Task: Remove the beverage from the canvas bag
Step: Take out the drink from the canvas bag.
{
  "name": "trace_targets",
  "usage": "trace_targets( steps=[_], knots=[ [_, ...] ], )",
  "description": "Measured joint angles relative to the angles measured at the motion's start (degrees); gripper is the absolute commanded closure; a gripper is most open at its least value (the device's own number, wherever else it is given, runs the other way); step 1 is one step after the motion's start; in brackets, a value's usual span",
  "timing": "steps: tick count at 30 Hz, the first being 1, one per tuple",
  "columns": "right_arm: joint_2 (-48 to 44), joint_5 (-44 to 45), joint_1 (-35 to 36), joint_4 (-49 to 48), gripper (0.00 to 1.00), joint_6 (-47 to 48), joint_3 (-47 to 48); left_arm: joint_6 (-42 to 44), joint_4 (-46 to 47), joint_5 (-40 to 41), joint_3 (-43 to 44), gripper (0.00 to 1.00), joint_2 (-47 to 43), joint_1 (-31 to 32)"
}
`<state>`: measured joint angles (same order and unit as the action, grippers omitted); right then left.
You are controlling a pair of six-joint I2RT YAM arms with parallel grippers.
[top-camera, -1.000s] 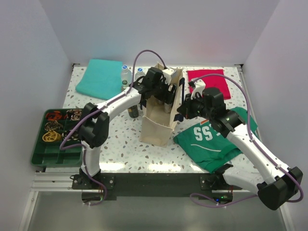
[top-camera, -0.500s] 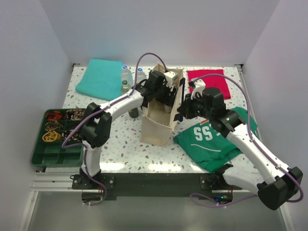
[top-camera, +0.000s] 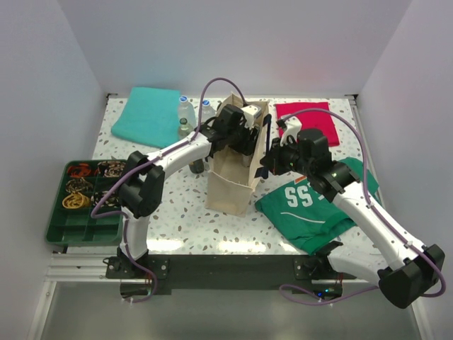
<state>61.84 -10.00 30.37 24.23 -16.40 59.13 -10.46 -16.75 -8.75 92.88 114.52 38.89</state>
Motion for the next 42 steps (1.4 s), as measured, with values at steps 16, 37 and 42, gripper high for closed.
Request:
trace_targets(
  steps=[16, 37, 42],
  knots=[
    [0.94, 0.04, 0.0, -0.87, 0.92, -0.02, 0.55, 0.59, -1.18, 0.0, 0.0, 1.0, -0.46, 0.2],
    [1.18, 1.53, 0.04, -1.44, 0.23, -0.48, 0.72, 1.7, -8.2, -0.83, 1.27, 1.0, -2.19, 0.94],
    [0.98, 1.9, 0.04, -1.49, 0.2, -0.48, 0.72, 2.12, -8.81, -0.81, 1.62, 1.0, -2.86, 0.94]
  ],
)
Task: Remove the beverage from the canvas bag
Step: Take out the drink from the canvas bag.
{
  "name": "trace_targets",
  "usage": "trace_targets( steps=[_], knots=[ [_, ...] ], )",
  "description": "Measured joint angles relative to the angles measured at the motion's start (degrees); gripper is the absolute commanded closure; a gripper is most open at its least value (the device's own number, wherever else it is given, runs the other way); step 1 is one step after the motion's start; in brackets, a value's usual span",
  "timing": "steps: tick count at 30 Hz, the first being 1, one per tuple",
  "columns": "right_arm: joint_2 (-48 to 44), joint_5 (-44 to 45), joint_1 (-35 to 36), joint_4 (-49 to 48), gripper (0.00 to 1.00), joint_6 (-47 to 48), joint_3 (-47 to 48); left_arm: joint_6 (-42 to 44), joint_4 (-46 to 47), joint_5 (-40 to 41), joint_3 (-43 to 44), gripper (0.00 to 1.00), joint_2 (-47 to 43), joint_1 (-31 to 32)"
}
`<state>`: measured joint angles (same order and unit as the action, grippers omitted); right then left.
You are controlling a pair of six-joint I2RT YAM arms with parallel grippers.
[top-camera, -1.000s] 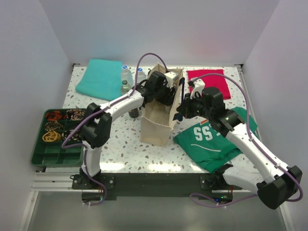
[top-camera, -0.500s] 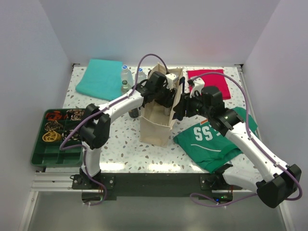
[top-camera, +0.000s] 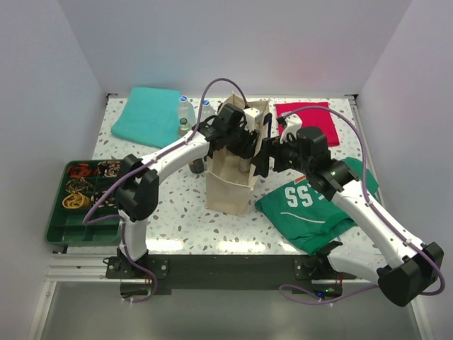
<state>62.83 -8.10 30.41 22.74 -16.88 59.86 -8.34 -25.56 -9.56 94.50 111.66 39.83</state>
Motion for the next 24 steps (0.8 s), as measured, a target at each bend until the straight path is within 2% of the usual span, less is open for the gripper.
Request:
trace_targets(
  steps=[10, 24],
  knots=[
    [-5.11, 2.71, 0.0, -1.95, 0.19, -0.02, -0.39, 0.55, -1.4, 0.11, 1.27, 1.0, -2.6, 0.04],
    [-5.46, 4.48, 0.02, -3.93, 0.18, -0.09, -1.73, 0.63, -3.52, 0.5, 4.35, 1.0, -3.26, 0.44]
  ],
)
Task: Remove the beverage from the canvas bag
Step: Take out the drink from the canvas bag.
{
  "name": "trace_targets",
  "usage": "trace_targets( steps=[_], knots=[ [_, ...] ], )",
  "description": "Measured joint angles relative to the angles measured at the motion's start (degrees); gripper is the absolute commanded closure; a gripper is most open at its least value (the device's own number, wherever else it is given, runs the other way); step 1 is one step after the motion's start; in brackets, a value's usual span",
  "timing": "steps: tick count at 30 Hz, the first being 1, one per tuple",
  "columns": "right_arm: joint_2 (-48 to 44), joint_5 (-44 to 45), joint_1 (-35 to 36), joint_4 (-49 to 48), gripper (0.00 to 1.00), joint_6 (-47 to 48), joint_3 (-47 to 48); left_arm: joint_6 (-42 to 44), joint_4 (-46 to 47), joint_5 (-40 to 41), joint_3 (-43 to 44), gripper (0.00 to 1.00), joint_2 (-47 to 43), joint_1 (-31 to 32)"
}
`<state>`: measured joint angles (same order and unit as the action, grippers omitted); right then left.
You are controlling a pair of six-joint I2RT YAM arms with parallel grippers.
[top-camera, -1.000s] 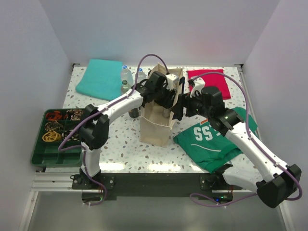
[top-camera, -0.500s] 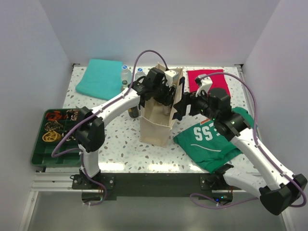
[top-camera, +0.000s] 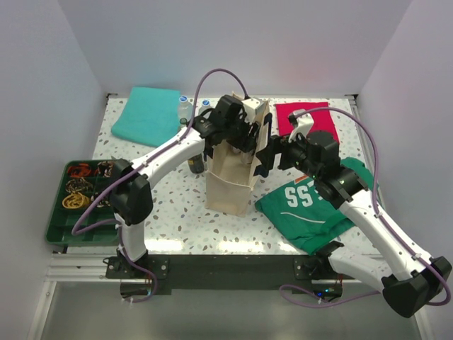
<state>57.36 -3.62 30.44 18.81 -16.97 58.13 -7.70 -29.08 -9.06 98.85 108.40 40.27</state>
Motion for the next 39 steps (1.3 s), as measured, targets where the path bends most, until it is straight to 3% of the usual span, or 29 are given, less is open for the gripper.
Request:
trace_targets(
  steps=[39],
  knots=[
    [-1.31, 3.15, -0.02, -0.42, 0.16, -0.98, -1.55, 1.29, -3.23, 4.94, 0.31, 1.0, -13.84, 0.02]
  ],
)
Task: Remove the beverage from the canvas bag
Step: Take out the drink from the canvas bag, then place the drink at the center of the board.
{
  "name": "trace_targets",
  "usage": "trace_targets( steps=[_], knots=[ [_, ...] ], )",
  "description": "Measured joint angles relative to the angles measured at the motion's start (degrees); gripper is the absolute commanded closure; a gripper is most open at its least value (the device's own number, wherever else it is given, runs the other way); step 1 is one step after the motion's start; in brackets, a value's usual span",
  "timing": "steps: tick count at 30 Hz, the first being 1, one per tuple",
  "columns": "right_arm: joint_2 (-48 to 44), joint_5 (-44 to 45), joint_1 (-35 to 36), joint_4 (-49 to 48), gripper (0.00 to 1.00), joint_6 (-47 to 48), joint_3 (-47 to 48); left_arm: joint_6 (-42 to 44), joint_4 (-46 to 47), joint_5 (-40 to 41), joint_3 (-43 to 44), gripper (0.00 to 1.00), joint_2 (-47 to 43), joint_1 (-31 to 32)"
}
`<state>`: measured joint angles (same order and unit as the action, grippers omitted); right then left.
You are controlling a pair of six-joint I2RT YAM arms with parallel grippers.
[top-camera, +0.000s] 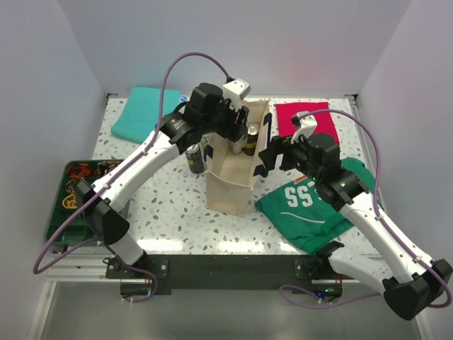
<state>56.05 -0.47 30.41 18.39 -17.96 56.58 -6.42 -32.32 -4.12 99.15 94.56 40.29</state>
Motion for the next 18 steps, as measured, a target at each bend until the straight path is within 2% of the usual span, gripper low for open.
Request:
trace_targets(
  steps=[11, 18],
  knots=[
    [0.0, -0.02, 0.02, -0.02, 0.15, -0.07, -0.09, 0.02, 0.13, 2.4, -0.15, 1.0, -7.1, 0.0],
    [0.11, -0.04, 0.0, -0.17, 0.15, -0.15, -0.26, 0.02, 3.19, 6.29, -3.58, 1.0, -14.49, 0.02]
  ],
)
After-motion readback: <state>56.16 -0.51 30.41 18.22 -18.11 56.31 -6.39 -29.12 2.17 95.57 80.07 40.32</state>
